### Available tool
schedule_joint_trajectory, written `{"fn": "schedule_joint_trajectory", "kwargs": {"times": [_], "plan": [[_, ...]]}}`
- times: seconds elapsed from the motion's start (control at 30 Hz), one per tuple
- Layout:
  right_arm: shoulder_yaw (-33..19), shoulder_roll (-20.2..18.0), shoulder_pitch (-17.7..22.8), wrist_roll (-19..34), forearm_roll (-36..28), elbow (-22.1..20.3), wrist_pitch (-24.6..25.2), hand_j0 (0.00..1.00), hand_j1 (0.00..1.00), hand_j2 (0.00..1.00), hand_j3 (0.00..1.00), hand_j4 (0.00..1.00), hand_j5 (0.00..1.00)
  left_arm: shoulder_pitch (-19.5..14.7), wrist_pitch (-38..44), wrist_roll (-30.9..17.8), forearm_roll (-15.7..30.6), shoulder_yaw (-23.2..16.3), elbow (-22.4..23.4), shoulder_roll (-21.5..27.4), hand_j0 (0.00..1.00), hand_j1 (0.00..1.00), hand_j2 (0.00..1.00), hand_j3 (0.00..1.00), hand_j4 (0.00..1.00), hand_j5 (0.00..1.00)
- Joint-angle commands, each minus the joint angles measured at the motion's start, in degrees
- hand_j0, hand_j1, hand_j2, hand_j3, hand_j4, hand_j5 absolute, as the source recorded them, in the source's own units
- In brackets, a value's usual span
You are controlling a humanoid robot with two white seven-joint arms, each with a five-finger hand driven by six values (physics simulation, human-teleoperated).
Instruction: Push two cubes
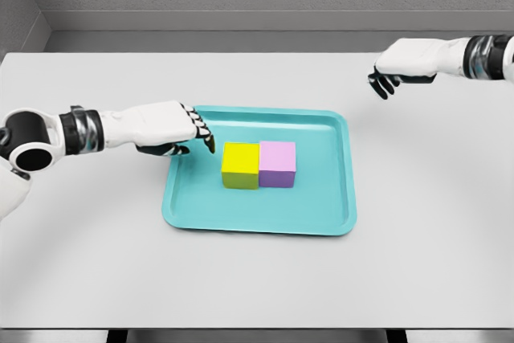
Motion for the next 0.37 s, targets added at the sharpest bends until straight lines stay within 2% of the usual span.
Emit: {"fn": "schedule_joint_trajectory", "kwargs": {"times": [0.0, 0.03, 0.07, 0.1, 0.13, 0.23, 0.33], "plan": [[-2.6, -5.8, 0.2, 0.0, -0.3, 0.9, 0.1, 0.54, 0.54, 0.54, 0.54, 0.54, 0.54, -0.1, 0.2, 0.0, 2.3, 0.5, -0.8, 2.0, 0.63, 0.63, 0.63, 0.63, 0.63, 0.63], [-2.9, -6.7, 1.1, 0.0, -0.4, 1.5, 0.1, 0.95, 0.95, 0.95, 0.95, 0.95, 0.95, 0.1, 0.2, 0.0, 3.1, 1.5, -3.0, 5.2, 0.66, 0.66, 0.66, 0.66, 0.66, 0.66], [-3.8, -7.8, 2.5, 0.0, -0.4, 1.5, 0.1, 1.0, 1.0, 1.0, 1.0, 1.0, 1.0, 1.1, 0.2, 0.0, 4.4, 4.8, -4.8, 8.0, 0.73, 0.73, 0.73, 0.73, 0.73, 0.73], [-4.6, -8.3, 4.2, 0.0, -0.4, 1.4, 0.1, 1.0, 1.0, 1.0, 1.0, 1.0, 1.0, 1.9, 0.2, 0.0, 6.5, 7.1, -5.0, 9.7, 0.95, 0.95, 0.95, 0.95, 0.95, 0.95], [-4.6, -8.4, 5.3, 0.0, -0.7, 1.3, 0.1, 1.0, 1.0, 1.0, 1.0, 1.0, 1.0, 3.1, 0.2, 0.0, 7.4, 9.9, -4.7, 11.2, 1.0, 1.0, 1.0, 1.0, 1.0, 1.0], [-4.5, -8.5, 6.6, 0.0, -2.2, 0.9, 0.1, 1.0, 1.0, 1.0, 1.0, 1.0, 1.0, 3.9, 0.2, 0.0, 10.9, 11.1, -1.7, 15.4, 1.0, 1.0, 1.0, 1.0, 1.0, 1.0], [-4.5, -8.3, 6.5, 0.0, -2.2, 0.9, 0.1, 1.0, 1.0, 1.0, 1.0, 1.0, 1.0, 4.8, 0.2, 0.0, 10.9, 11.1, 2.4, 16.8, 1.0, 1.0, 1.0, 1.0, 1.0, 1.0]]}}
